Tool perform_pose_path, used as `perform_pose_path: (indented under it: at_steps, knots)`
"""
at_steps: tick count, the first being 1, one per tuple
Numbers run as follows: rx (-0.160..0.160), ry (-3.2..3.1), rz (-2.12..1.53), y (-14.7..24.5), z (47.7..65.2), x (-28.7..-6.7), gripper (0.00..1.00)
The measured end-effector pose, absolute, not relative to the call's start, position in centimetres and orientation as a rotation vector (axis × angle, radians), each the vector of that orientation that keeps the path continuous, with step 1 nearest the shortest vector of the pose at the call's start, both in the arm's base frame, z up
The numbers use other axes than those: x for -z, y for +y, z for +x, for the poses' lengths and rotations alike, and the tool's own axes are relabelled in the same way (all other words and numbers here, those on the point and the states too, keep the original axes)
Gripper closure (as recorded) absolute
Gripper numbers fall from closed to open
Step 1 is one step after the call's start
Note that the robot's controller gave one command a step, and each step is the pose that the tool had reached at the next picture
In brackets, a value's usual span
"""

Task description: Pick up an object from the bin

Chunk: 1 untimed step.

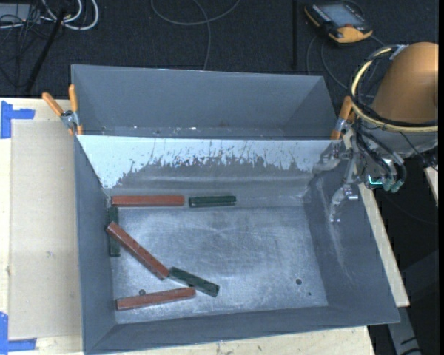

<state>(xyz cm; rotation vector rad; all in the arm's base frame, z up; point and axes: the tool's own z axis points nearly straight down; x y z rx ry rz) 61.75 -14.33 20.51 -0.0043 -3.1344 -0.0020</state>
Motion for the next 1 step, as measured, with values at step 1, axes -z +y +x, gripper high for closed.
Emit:
perform_pose_path:
  at_steps: [1]
  knots:
    - [0.000,-3.142,0.000,-14.29,61.92,-20.94,0.00]
